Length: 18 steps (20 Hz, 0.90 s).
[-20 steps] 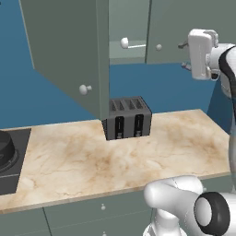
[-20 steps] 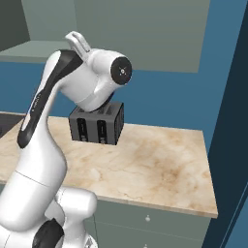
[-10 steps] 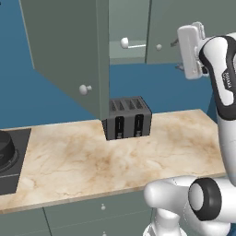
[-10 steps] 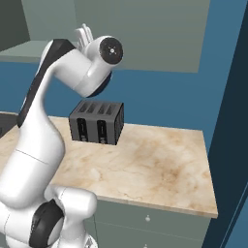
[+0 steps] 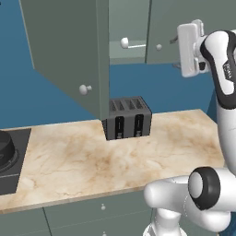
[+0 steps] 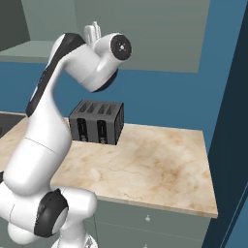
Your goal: Open the cabinet and move the ladle to the pot. Then close the cabinet.
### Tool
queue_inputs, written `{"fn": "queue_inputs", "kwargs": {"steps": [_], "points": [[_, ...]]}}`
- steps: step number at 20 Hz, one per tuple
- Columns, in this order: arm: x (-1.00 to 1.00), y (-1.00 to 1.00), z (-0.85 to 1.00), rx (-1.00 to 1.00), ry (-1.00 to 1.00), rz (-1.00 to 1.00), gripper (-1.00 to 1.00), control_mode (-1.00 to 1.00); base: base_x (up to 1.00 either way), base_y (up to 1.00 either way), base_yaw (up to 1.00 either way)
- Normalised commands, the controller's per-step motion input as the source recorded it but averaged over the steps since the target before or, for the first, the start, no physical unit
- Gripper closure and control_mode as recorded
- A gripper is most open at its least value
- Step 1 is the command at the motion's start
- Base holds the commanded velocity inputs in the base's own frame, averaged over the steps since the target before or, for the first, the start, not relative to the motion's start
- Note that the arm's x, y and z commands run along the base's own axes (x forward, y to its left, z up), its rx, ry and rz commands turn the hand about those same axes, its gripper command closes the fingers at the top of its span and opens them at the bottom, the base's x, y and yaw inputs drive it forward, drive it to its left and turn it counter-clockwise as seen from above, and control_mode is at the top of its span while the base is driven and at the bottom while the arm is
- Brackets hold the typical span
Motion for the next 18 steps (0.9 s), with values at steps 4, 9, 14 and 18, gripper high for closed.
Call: {"fn": "queue_inputs", "kwargs": {"steps": [4,9,14,18], "points": [[0.08,0.00,-0.02,0.12,0.00,0.00,-1.00,-1.00,0.00,0.00,0.00],[0.17,0.00,-0.02,0.12,0.00,0.00,-1.00,-1.00,0.00,0.00,0.00],[0.08,0.03,-0.01,0.09,-0.04,0.00,-1.00,-1.00,0.00,0.00,0.00],[0.00,0.13,0.00,0.07,-0.04,0.00,-1.00,-1.00,0.00,0.00,0.00]]}}
